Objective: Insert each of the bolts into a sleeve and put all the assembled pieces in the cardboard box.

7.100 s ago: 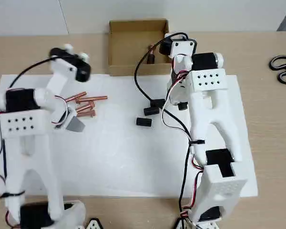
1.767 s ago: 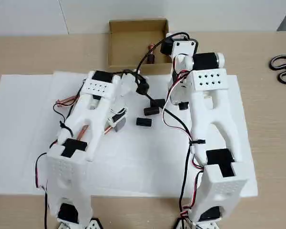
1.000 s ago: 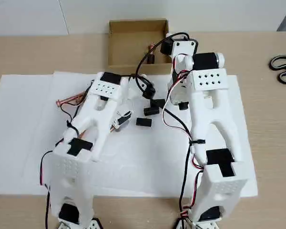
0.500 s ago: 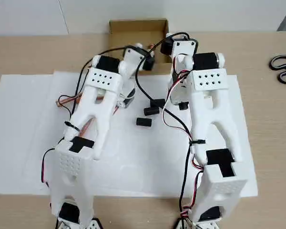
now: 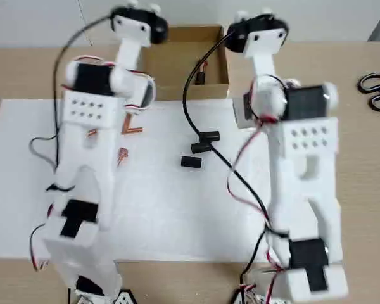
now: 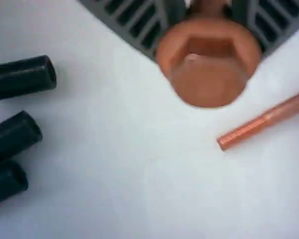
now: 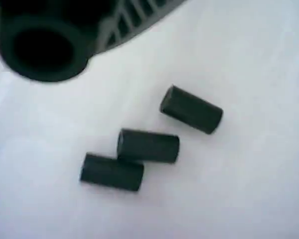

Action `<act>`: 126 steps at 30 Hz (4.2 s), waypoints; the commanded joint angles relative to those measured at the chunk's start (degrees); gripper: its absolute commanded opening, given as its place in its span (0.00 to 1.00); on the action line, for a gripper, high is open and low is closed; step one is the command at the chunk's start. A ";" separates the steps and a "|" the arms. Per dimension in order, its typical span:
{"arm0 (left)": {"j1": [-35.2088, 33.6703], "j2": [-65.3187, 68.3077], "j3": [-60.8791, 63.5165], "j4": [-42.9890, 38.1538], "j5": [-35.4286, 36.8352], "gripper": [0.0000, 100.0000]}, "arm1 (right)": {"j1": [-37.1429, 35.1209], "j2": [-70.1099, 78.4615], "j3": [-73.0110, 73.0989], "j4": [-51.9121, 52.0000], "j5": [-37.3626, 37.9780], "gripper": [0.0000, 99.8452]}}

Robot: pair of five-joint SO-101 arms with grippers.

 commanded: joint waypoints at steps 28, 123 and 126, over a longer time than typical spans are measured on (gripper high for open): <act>6.86 -74.02 70.55 -40.26 19.96 0.01 | -10.59 -62.46 60.92 -28.62 0.09 0.00; 25.58 -71.82 94.46 -42.90 25.76 0.27 | -23.16 -85.58 108.92 -62.81 -5.80 0.00; 25.41 -71.82 89.63 -37.89 25.58 0.28 | -23.16 -85.58 108.92 -62.81 -5.80 0.00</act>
